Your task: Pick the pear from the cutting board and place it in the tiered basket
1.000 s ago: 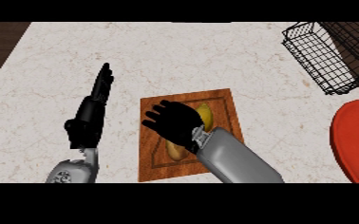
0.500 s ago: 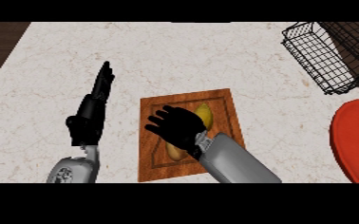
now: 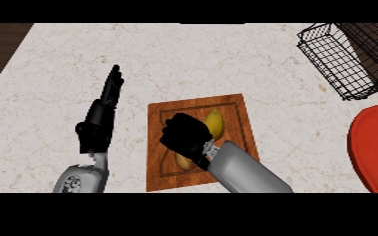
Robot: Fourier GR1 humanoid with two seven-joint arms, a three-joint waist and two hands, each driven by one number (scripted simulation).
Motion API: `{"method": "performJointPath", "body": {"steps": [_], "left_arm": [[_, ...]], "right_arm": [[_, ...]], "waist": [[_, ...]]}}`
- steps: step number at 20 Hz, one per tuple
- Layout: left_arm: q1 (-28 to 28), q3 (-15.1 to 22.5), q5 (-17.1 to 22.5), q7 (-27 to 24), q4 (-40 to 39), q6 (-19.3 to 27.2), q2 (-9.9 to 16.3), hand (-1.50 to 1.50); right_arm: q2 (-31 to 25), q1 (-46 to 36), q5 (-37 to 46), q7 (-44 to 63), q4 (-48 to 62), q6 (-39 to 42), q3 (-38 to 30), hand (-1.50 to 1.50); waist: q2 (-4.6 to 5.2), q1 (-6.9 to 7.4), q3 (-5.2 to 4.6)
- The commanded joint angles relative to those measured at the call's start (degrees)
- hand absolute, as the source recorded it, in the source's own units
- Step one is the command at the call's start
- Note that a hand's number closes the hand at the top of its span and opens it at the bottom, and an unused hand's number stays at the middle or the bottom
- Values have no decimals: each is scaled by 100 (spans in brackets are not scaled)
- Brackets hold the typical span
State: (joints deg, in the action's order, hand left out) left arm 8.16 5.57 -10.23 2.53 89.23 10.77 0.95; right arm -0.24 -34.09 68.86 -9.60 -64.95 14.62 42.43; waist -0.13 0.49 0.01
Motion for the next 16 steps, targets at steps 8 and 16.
{"method": "performJointPath", "body": {"steps": [8,16], "left_arm": [[-108,-296,45,42,126,112,130,0],[-117,-269,39,43,159,71,152,0]], "right_arm": [[-1020,85,-475,2970,1357,-153,-2701,150],[-1431,-894,-485,6621,1947,-395,-4611,150]], "waist": [[113,-843,-26],[101,-265,-38]]}}
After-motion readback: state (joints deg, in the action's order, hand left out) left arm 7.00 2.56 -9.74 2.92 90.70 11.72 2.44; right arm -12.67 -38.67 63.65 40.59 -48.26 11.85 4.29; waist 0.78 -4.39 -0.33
